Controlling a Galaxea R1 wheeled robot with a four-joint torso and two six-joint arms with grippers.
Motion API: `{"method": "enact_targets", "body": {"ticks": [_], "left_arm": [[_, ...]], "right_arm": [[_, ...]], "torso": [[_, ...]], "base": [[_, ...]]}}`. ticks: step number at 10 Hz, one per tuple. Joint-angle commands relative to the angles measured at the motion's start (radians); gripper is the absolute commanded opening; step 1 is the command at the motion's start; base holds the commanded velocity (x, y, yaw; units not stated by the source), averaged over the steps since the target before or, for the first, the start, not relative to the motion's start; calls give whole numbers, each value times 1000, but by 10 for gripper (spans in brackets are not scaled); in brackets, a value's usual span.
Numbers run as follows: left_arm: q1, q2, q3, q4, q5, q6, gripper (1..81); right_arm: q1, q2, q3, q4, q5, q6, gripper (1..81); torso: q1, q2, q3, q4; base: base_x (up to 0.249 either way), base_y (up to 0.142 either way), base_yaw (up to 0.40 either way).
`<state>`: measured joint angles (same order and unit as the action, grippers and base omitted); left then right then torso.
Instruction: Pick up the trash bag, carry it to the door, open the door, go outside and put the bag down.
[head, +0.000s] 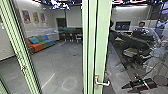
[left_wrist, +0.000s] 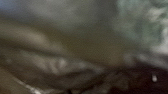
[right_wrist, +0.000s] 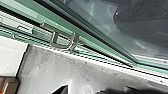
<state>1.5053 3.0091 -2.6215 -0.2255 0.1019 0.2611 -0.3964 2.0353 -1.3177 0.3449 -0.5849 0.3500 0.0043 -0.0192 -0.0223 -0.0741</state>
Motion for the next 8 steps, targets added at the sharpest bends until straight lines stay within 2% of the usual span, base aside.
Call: {"method": "enact_targets", "body": {"ticks": [1, 4, 6, 8], "left_arm": [[-47, 10, 6, -11, 71, 4, 10], [-47, 8, 6, -11, 71, 4, 10], [-47, 8, 6, -11, 70, 4, 10], [-47, 8, 6, -11, 68, 4, 10]], "right_arm": [[164, 55, -21, 25, -26, 61, 811], [181, 125, -78, 23, -27, 119, 811], [195, 174, -125, 22, -62, 171, 811], [201, 226, -175, 20, -67, 230, 811]], "torso": [[0, 0, 0, 0], [0, 0, 0, 0], [0, 0, 0, 0], [0, 0, 0, 0]], "base": [[0, 0, 0], [0, 0, 0], [0, 0, 0], [0, 0, 0]]}}
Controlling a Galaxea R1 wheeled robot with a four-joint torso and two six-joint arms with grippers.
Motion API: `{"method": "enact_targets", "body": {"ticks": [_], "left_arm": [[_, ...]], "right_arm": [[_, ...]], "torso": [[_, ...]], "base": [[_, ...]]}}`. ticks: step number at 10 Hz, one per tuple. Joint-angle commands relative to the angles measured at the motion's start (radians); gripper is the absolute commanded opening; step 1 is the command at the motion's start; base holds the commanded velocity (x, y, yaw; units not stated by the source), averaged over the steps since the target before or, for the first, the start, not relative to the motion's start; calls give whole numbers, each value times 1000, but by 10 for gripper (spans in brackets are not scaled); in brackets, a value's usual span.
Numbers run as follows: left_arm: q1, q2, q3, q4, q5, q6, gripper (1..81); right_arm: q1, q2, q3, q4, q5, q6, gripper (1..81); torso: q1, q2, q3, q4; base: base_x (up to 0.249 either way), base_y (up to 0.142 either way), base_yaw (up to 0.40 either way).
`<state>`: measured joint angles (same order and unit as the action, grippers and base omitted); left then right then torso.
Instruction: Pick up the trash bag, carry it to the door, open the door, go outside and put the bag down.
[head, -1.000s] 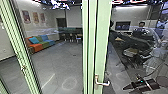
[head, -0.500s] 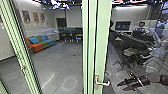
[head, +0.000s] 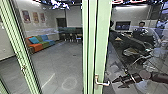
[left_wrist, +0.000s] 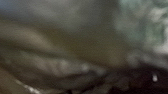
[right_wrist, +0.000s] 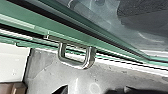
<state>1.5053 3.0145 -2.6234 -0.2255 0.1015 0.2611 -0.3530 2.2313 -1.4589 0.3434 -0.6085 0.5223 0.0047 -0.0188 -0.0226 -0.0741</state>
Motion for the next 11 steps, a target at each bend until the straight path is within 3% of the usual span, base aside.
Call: {"method": "enact_targets", "body": {"ticks": [1, 4, 7, 8, 11], "left_arm": [[-47, 3, 8, -11, 69, 4, 10], [-47, 3, 8, -12, 67, 4, 10], [-47, 3, 8, -12, 66, 4, 10], [-46, 2, 8, -12, 66, 4, 10], [-47, 0, 6, -14, 64, 4, 10]], "right_arm": [[162, 55, -61, 22, -48, 95, 811], [165, 125, -128, 4, -65, 215, 811], [156, 182, -152, -124, -82, 421, 811], [153, 196, -156, -162, -83, 464, 811], [117, 236, -233, -175, -85, 475, 811]], "torso": [[0, 0, 0, 0], [0, 0, 0, 0], [0, 0, 0, 0], [0, 0, 0, 0], [0, 1, -1, 0]], "base": [[0, 0, 0], [0, 0, 0], [0, 0, 0], [0, 0, 0], [0, 0, 0]]}}
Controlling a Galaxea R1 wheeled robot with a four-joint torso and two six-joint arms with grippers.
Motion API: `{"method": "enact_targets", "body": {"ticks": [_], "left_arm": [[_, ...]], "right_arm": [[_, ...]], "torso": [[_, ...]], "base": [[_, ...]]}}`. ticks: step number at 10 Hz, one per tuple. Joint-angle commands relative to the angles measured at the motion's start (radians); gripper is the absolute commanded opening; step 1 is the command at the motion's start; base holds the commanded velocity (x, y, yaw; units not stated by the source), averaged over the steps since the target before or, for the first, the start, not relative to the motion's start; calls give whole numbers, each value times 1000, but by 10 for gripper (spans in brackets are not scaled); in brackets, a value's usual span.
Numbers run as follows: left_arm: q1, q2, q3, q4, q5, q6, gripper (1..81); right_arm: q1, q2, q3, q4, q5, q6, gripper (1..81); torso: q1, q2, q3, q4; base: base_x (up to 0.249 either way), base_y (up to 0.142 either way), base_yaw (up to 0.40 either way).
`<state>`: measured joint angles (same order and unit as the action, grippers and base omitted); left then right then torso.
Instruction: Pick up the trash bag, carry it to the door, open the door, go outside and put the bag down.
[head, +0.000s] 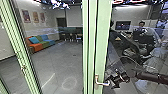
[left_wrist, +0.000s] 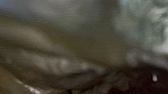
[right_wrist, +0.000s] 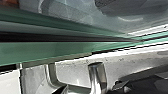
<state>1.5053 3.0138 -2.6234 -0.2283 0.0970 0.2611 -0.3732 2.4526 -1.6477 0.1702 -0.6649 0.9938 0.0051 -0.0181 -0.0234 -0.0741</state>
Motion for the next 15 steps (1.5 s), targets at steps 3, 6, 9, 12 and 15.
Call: {"method": "enact_targets", "body": {"ticks": [3, 6, 9, 12, 15], "left_arm": [[-46, -2, 3, -13, 69, 4, 10], [-44, -2, 2, -16, 69, 4, 10], [-44, 4, 0, -13, 69, 4, 10], [-44, 5, 0, -11, 69, 4, 10], [-44, 10, 2, -9, 69, 4, 10]], "right_arm": [[115, 70, -133, -9, -30, 0, 811], [95, 110, -147, -6, -30, -1, 811], [27, 110, -129, -30, -24, -3, 811], [-28, 99, -112, -34, -5, -90, 811], [-82, 82, -121, -35, -9, -154, 811]], "torso": [[0, 0, 0, 0], [0, 0, 0, 0], [1, 0, 0, 0], [1, 0, 0, 0], [1, 0, 0, 0]], "base": [[0, 0, 0], [0, 0, 0], [0, 0, 0], [0, 0, 0], [0, 0, 0]]}}
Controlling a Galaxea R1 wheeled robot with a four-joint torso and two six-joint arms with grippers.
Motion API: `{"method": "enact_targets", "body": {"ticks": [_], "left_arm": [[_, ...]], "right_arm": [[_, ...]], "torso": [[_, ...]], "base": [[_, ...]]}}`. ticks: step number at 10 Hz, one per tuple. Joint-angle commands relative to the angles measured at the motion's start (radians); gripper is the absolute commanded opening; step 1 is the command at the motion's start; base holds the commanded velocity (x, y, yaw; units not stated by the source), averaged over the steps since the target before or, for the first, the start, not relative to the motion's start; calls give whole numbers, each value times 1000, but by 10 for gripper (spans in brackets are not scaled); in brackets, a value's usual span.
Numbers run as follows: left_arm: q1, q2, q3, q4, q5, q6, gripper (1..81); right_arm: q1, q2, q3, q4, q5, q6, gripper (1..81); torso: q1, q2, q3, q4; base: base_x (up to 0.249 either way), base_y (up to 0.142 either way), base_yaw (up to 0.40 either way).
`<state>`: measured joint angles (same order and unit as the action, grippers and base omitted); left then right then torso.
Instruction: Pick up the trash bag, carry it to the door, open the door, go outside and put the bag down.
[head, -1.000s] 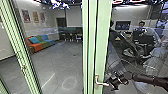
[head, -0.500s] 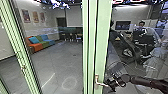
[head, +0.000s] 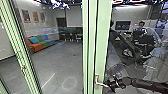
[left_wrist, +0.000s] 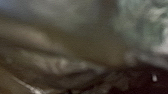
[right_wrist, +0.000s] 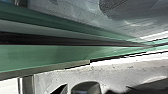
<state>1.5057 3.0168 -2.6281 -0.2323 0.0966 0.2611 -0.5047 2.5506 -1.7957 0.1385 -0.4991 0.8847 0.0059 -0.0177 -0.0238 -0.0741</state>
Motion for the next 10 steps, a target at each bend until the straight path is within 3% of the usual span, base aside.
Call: {"method": "enact_targets", "body": {"ticks": [1, 4, 7, 10], "left_arm": [[-45, 5, 6, -5, 69, 4, 10], [-45, 8, 6, -5, 69, 6, 10], [-45, 10, 5, -7, 69, 4, 10], [-45, 7, 6, -8, 69, 4, 10]], "right_arm": [[34, -19, 23, -5, -179, -66, 811], [17, -2, -19, -11, -212, -101, 811], [27, 30, -80, -17, -329, -99, 811], [-5, 102, -158, -57, -346, -101, 811]], "torso": [[0, 0, 0, 0], [0, 0, 0, 0], [0, 0, 1, 0], [0, 0, 2, 0]], "base": [[0, 0, 0], [0, 0, 0], [0, 0, 0], [0, 0, 0]]}}
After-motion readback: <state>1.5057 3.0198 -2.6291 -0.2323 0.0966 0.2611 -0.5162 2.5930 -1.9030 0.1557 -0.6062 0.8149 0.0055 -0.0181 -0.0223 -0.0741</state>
